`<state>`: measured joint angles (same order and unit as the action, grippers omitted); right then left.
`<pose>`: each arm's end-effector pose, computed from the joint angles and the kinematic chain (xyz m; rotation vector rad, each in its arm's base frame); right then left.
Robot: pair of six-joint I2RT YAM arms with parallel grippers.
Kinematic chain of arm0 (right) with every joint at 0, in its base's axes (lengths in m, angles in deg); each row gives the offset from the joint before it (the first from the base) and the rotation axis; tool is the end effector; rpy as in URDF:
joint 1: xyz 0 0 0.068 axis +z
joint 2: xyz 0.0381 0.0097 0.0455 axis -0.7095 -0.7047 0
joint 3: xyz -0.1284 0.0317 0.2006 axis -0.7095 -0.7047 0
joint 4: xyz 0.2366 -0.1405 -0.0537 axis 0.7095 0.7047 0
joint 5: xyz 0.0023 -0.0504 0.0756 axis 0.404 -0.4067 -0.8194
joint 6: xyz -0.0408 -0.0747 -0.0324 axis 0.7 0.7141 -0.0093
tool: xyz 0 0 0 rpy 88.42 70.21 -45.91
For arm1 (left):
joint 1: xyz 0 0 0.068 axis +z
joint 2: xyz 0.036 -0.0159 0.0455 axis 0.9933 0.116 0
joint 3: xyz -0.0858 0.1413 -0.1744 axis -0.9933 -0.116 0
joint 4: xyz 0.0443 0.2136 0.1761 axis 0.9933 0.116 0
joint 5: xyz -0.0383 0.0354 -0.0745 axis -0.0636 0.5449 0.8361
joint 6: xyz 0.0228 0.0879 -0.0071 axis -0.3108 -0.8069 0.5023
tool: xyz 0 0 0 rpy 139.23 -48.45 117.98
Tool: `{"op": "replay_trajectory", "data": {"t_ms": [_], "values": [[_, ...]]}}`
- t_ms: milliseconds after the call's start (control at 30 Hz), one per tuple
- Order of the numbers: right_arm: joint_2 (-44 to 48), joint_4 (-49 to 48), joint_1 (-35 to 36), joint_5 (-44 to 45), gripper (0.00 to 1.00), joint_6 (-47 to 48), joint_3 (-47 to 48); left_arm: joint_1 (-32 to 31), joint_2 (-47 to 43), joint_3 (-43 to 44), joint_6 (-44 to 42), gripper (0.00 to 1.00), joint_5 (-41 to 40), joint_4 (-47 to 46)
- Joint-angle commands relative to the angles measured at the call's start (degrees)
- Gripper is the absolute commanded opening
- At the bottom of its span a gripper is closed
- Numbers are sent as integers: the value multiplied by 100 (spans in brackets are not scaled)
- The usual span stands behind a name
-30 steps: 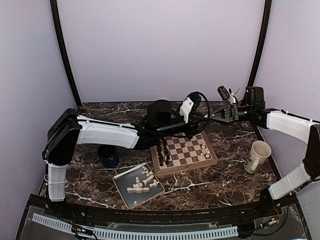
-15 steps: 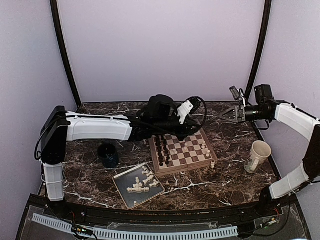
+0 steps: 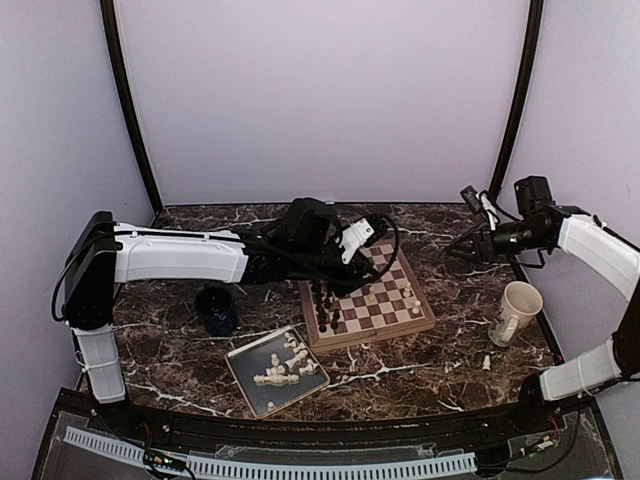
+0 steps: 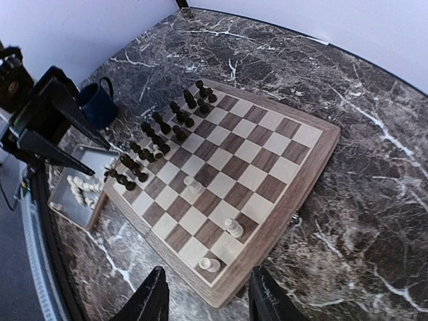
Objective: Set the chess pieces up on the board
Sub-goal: Pick up the knight at the corner of the board.
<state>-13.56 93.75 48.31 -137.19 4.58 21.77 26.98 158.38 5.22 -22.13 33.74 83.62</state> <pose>0.3064 0.0776 0.2207 -0.7870 2.1010 0.8639 0.2658 -0.4252 0.2058 1.1723 1.6807 -0.7244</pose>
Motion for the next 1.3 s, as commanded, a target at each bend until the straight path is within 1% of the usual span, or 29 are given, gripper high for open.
{"op": "replay_trajectory", "data": {"t_ms": [0,167,267,367,567,767,867,933,1033,1100,1167,1267], "values": [[317,645,55,825,41,1253,-73,-4,-491,-228,17,33,239,123],[298,1332,270,1444,40,2060,-69,2,-741,-478,-44,39,24,196],[302,1322,602,1841,39,2111,-156,30,-885,-654,-26,44,-349,334],[202,1333,901,2089,38,2083,-178,168,-1083,-928,88,46,-470,378],[-40,1794,930,2423,35,2194,258,464,-1536,-1614,438,47,-457,-2],[91,1915,775,2707,35,2158,620,485,-1710,-1802,396,48,-522,-135],[34,2022,384,2690,37,1946,986,489,-1743,-1822,443,49,-507,-141],[9,2081,-43,2627,40,1841,1132,494,-1763,-1854,500,49,-464,-148],[56,2199,-682,2757,40,1748,1174,494,-1782,-1837,552,49,-418,-113],[161,2239,-1235,2950,39,1680,1109,494,-1788,-1817,562,49,-454,-66],[286,2340,-1986,3130,39,1756,1070,494,-1806,-1821,570,50,-489,-60],[389,2535,-2906,3458,40,1866,1058,494,-1786,-1801,635,50,-521,-53]]}}
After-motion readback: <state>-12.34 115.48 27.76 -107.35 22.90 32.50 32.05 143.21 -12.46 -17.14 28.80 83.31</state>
